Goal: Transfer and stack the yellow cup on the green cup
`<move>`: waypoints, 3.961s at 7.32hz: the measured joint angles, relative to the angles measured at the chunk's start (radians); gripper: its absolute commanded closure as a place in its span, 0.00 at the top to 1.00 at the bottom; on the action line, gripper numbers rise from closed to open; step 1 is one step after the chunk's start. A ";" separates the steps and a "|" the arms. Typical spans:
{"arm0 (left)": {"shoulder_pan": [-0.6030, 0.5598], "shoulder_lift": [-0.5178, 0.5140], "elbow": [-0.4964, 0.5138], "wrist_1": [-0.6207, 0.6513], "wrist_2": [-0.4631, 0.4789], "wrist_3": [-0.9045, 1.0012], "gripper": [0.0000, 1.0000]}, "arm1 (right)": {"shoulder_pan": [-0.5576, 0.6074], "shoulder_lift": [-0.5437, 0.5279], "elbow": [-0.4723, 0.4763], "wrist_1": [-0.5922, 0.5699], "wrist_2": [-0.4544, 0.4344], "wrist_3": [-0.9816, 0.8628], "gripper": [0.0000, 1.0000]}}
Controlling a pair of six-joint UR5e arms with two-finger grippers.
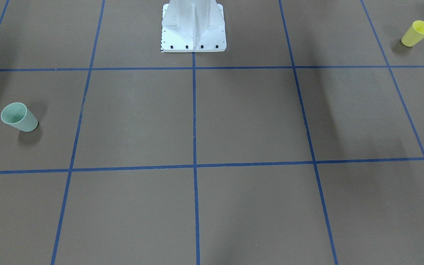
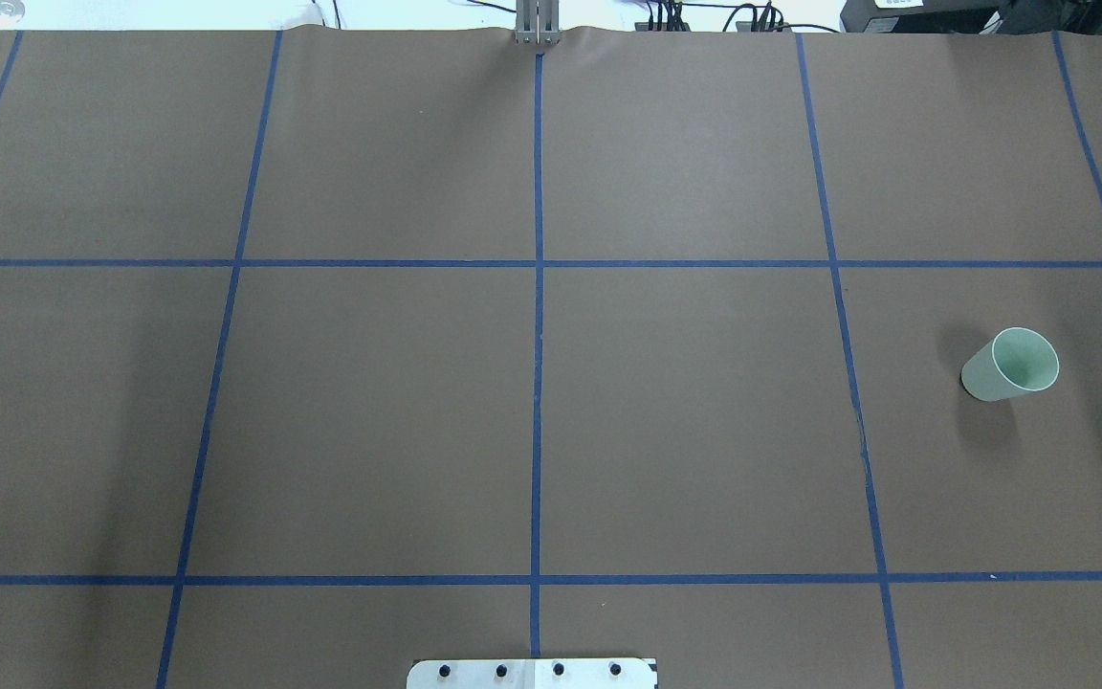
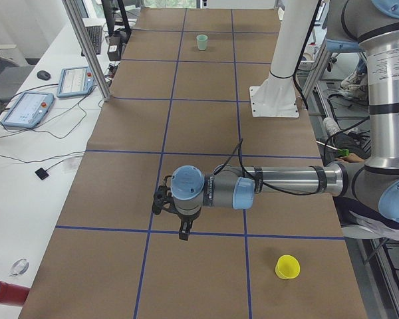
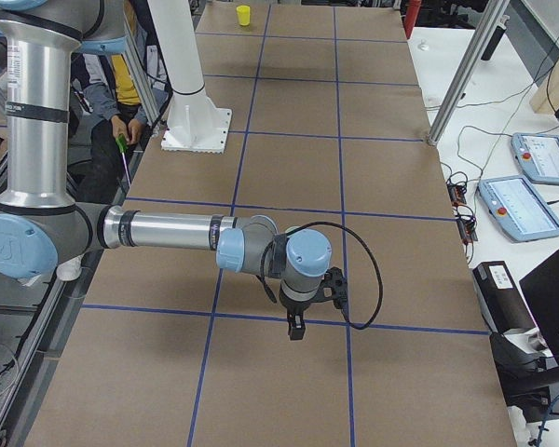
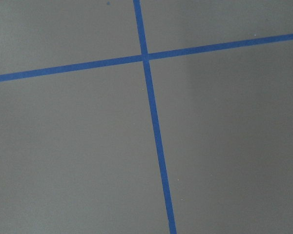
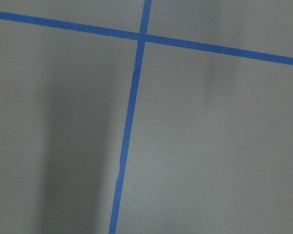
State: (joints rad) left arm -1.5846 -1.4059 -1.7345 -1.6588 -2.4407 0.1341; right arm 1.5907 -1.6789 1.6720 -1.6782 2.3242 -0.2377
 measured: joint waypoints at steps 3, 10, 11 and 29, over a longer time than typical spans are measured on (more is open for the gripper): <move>-0.001 -0.077 -0.041 -0.112 0.000 -0.051 1.00 | 0.000 -0.001 0.000 0.000 0.000 0.001 1.00; 0.064 -0.124 -0.147 -0.351 0.175 -0.806 1.00 | 0.000 -0.014 -0.001 0.000 -0.001 0.003 1.00; 0.138 -0.120 -0.162 -0.347 0.346 -0.938 1.00 | 0.000 -0.016 -0.002 -0.001 0.000 0.003 1.00; 0.751 -0.141 0.222 1.043 0.422 -2.460 1.00 | -0.002 -0.012 0.007 0.001 0.001 0.003 1.00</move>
State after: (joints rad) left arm -0.8339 -1.5465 -1.5128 -0.6162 -2.0187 -2.3261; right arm 1.5888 -1.6904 1.6793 -1.6767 2.3255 -0.2347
